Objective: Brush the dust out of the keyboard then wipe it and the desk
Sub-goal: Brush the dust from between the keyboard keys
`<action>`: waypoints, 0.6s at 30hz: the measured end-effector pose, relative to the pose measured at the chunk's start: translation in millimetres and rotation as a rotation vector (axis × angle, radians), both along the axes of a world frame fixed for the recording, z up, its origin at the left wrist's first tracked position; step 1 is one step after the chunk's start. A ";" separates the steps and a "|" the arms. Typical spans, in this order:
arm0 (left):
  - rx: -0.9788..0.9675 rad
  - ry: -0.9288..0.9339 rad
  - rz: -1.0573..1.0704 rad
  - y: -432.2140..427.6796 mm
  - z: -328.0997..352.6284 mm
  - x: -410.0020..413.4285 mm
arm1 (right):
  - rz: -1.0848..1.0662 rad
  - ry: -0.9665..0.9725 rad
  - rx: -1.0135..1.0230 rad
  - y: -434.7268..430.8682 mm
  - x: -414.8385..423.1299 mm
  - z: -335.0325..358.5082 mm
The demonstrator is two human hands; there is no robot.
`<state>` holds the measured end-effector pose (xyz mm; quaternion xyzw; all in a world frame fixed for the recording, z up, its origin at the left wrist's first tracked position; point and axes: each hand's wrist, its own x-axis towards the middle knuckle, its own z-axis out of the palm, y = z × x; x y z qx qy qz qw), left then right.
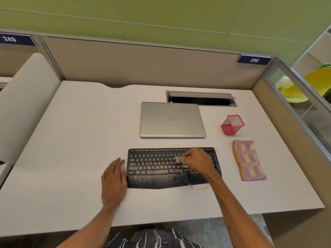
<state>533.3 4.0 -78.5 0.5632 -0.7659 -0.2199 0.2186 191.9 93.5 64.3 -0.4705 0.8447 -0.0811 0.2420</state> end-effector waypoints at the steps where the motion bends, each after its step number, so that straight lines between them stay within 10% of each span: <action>1: -0.001 0.000 -0.001 -0.1 0.0 0.2 | -0.010 0.044 -0.026 1.5 -0.8 0.0; 18: 0.005 0.003 0.010 -0.3 -2.7 -0.4 | 0.289 0.225 0.107 7.1 -9.8 3.8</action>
